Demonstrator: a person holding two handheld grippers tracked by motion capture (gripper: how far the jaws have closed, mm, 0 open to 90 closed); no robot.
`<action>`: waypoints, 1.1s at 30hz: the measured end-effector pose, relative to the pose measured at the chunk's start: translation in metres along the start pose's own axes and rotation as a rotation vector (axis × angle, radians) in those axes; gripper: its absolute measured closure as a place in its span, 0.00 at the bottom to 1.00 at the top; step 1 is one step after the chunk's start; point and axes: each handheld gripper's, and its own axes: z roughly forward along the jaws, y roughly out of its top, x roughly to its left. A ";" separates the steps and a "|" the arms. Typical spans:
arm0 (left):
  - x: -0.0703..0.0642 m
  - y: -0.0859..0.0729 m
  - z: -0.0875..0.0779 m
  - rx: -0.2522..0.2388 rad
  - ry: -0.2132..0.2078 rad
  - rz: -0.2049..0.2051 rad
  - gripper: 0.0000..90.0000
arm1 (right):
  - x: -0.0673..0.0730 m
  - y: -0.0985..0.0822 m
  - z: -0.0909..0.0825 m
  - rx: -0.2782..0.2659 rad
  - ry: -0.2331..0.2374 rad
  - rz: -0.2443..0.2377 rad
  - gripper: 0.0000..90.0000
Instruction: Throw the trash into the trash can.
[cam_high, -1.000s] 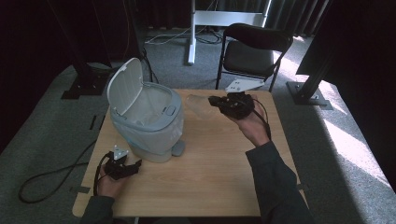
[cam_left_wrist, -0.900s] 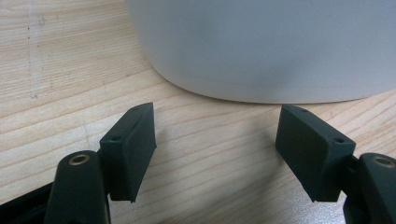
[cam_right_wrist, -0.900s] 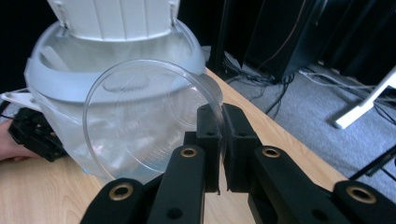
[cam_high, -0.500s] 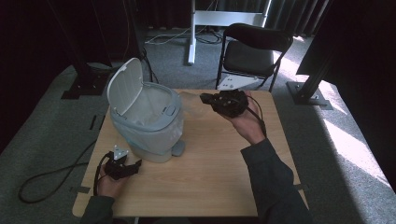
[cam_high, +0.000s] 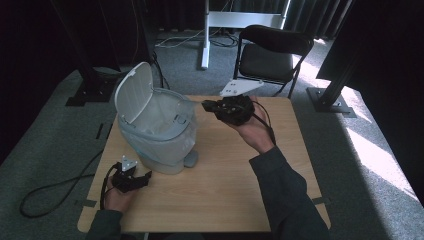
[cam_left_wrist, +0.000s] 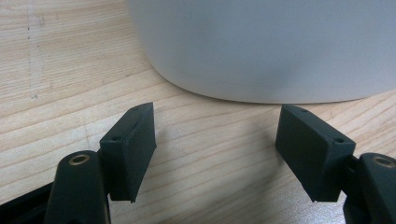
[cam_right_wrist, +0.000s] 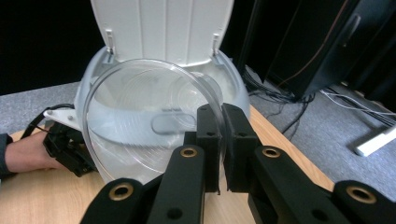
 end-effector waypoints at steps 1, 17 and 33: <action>0.000 0.000 0.000 -0.001 0.000 0.000 0.32 | 0.002 0.001 0.002 0.000 0.006 0.001 0.96; 0.000 0.000 0.000 0.001 -0.001 0.000 0.32 | 0.033 0.022 0.031 -0.011 0.125 -0.044 0.96; 0.000 0.000 0.000 -0.001 0.000 0.000 0.32 | 0.058 0.036 0.043 -0.005 0.203 -0.089 0.96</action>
